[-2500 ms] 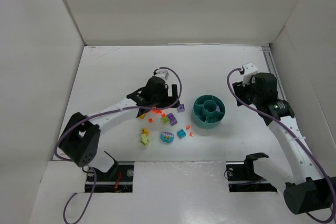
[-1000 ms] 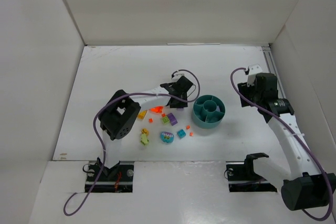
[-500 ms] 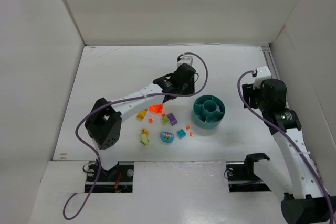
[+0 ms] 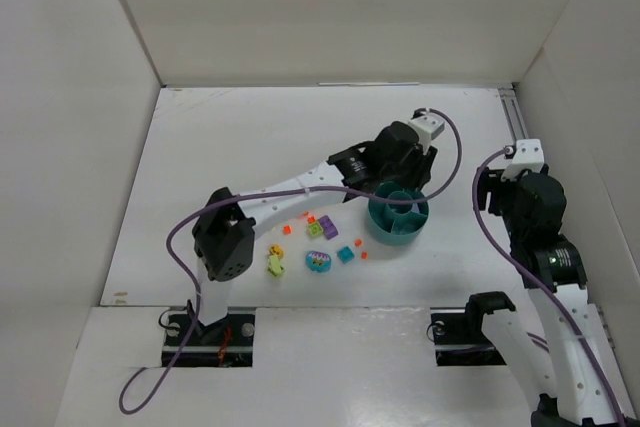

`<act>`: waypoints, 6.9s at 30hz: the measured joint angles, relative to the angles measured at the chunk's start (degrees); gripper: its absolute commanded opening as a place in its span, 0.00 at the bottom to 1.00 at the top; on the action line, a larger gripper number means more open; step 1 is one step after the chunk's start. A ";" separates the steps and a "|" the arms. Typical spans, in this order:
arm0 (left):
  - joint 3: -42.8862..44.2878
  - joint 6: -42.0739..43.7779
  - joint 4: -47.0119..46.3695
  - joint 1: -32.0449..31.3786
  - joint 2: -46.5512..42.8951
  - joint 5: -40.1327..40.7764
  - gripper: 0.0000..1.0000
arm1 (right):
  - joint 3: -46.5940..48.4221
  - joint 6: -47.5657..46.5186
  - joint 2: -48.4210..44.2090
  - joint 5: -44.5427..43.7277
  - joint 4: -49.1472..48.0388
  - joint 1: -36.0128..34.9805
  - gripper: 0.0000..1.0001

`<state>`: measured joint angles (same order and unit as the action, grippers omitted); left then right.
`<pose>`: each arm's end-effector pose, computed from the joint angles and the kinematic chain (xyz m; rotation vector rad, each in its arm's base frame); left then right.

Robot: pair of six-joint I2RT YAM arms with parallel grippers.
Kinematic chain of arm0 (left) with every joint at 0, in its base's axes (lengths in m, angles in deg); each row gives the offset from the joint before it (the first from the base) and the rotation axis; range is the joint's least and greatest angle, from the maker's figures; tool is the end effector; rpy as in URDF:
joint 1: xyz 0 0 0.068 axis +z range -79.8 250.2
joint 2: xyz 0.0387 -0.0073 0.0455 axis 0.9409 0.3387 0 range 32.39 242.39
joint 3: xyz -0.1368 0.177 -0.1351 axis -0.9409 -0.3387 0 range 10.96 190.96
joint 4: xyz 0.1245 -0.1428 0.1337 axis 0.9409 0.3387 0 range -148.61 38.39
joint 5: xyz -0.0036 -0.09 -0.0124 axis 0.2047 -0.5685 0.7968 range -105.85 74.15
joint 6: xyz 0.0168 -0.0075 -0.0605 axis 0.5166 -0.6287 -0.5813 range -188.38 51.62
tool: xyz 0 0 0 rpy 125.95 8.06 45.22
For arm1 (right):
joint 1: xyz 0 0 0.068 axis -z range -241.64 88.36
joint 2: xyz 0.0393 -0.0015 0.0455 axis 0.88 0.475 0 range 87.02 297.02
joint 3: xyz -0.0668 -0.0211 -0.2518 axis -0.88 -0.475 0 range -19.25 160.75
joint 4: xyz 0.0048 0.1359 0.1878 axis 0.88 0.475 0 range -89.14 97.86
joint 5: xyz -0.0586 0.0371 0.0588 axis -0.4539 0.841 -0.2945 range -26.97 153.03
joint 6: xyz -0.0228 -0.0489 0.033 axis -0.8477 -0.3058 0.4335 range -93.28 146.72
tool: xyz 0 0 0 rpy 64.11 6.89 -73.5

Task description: Sort the legos into containers by color

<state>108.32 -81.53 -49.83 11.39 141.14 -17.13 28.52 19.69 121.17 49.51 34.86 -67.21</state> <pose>0.2254 -0.3742 0.3267 0.7983 1.8560 -0.8469 0.1186 0.0001 0.3214 -0.0535 1.9231 -0.2442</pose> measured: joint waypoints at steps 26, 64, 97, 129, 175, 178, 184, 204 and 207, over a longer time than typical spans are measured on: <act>4.92 12.22 5.62 -1.31 10.58 -5.35 0.48 | -0.98 0.48 1.55 -1.55 -0.24 0.00 0.79; -50.97 -22.77 2.91 26.60 -42.36 9.40 1.00 | 17.75 -12.87 42.91 3.48 -3.15 -51.87 0.76; -59.12 -24.39 0.98 31.93 -50.03 12.04 1.00 | 18.08 -0.81 69.53 2.75 -15.30 -52.59 0.73; -59.52 -24.90 0.74 32.28 -52.30 13.46 1.00 | 15.19 -5.22 60.28 10.88 -23.23 -46.16 0.33; -58.21 -23.76 -2.97 32.28 -44.72 6.64 1.00 | -4.81 -7.69 29.00 30.64 -14.78 -7.37 0.46; -58.21 -23.76 -2.99 32.28 -44.46 6.45 1.00 | -4.81 -7.82 29.00 30.91 -14.82 -7.37 0.50; -58.21 -23.76 -3.02 32.28 -43.67 6.19 1.00 | -4.81 -7.82 29.00 30.97 -14.78 -7.37 0.53; -58.21 -23.76 -3.78 32.28 -42.18 4.90 1.00 | -4.81 -7.72 29.00 33.64 -15.47 -7.37 0.40; -58.21 -23.76 -4.33 32.28 -41.70 4.37 1.00 | -4.81 -7.58 29.00 34.40 -16.48 -7.37 0.40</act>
<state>50.12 -105.28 -54.16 43.68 99.44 -12.76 23.71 12.11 150.17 83.91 18.38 -74.57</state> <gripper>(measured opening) 0.997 0.410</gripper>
